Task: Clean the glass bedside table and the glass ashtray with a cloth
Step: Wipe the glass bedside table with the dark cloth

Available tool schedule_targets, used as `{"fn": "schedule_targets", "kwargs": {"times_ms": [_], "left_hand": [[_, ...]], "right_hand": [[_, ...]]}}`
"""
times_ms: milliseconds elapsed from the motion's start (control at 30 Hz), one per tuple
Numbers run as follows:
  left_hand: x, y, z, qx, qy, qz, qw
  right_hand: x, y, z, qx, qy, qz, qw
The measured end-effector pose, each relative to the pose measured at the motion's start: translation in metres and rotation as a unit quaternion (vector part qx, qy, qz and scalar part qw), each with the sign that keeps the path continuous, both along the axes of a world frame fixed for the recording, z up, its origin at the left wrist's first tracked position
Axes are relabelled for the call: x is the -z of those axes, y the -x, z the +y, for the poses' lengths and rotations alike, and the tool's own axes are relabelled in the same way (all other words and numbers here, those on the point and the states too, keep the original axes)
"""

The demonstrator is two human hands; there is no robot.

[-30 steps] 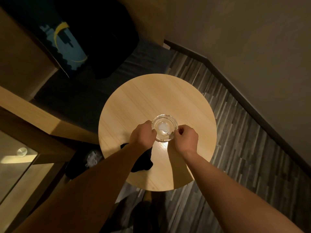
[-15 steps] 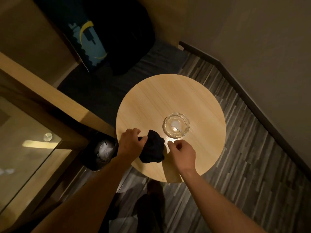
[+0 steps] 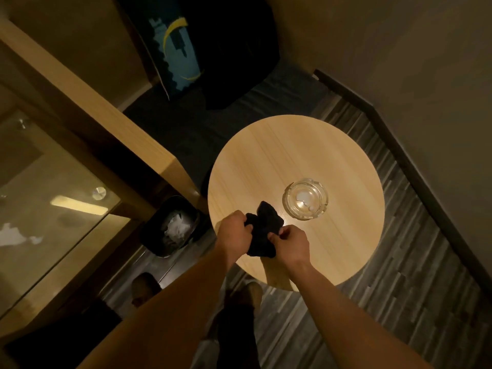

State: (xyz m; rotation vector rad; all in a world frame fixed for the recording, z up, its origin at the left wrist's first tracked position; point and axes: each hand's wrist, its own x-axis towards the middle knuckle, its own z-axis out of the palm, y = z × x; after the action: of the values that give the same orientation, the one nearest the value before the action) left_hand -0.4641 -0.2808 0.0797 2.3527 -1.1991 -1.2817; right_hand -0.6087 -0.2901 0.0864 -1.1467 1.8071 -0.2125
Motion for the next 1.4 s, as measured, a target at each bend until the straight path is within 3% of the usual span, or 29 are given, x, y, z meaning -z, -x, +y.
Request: {"fn": "schedule_targets", "kwargs": {"times_ms": [200, 467, 667, 933, 1133, 1400], "left_hand": [[-0.008, -0.029, 0.019, -0.073, 0.019, 0.095, 0.993], [-0.058, -0.12, 0.09, -0.194, 0.115, 0.132, 0.965], [-0.11, -0.227, 0.157, -0.331, 0.16, 0.075, 0.927], [-0.157, -0.398, 0.239, -0.476, 0.202, 0.023, 0.855], [-0.138, -0.52, 0.286, -0.548, 0.193, -0.008, 0.814], [-0.079, -0.663, 0.326, -0.579, 0.167, -0.036, 0.798]], "right_hand": [[-0.015, -0.009, 0.006, 0.011, 0.008, -0.108, 0.994], [-0.069, -0.091, 0.025, -0.124, 0.028, -0.189, 0.974], [-0.113, -0.224, 0.045, -0.267, 0.03, -0.207, 0.941], [-0.142, -0.445, 0.086, -0.378, -0.029, -0.245, 0.892], [-0.117, -0.598, 0.124, -0.423, -0.047, -0.241, 0.872], [-0.073, -0.748, 0.173, -0.417, -0.065, -0.234, 0.876]]}}
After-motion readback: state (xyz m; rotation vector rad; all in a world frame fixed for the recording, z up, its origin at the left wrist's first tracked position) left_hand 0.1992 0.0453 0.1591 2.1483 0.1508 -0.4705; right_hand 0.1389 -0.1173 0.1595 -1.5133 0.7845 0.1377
